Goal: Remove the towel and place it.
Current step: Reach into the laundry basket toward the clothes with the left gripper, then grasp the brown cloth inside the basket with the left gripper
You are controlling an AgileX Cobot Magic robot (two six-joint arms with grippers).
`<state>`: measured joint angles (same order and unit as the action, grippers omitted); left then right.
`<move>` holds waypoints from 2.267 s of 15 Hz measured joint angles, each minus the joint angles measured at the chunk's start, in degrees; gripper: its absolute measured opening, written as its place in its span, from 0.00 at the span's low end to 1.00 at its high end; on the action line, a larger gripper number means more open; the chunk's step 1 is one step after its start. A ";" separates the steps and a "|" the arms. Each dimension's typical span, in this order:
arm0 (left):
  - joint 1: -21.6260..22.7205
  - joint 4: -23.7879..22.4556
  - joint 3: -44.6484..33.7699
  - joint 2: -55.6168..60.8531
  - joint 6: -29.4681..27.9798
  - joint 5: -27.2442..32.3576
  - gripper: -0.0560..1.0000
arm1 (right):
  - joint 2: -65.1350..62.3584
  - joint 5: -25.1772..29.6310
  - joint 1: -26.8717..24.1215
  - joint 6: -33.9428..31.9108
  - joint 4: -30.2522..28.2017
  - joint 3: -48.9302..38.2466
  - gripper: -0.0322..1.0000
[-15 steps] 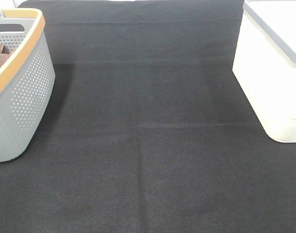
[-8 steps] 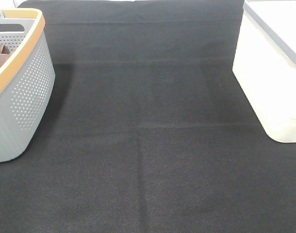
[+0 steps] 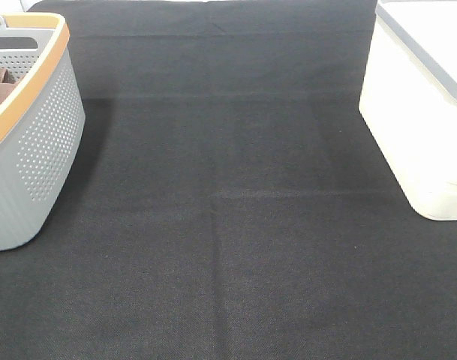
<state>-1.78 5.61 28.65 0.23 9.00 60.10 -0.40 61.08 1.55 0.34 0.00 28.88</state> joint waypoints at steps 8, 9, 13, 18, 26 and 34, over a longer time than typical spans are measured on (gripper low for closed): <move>0.00 -0.23 0.00 0.00 0.00 0.00 0.75 | 0.00 0.00 0.00 0.00 0.00 0.00 0.78; 0.00 -0.23 0.00 0.00 0.00 0.00 0.75 | 0.00 0.00 0.00 0.00 0.00 0.00 0.78; 0.00 -0.40 0.23 0.00 0.00 -0.23 0.75 | 0.00 0.00 0.00 0.00 0.00 0.00 0.78; 0.00 -1.89 1.15 -11.23 -5.33 -22.46 0.70 | 0.00 0.00 0.00 0.00 0.00 0.00 0.78; 0.00 -11.00 27.85 -56.95 -14.84 -29.74 0.68 | 0.00 0.00 0.00 0.00 0.00 0.00 0.78; 0.00 -31.57 60.45 -94.48 -22.57 -4.58 0.68 | 0.00 0.00 0.00 0.00 0.00 0.00 0.78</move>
<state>-1.78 -25.95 89.09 -94.25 -13.58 55.52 -0.40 61.08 1.55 0.34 0.00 28.88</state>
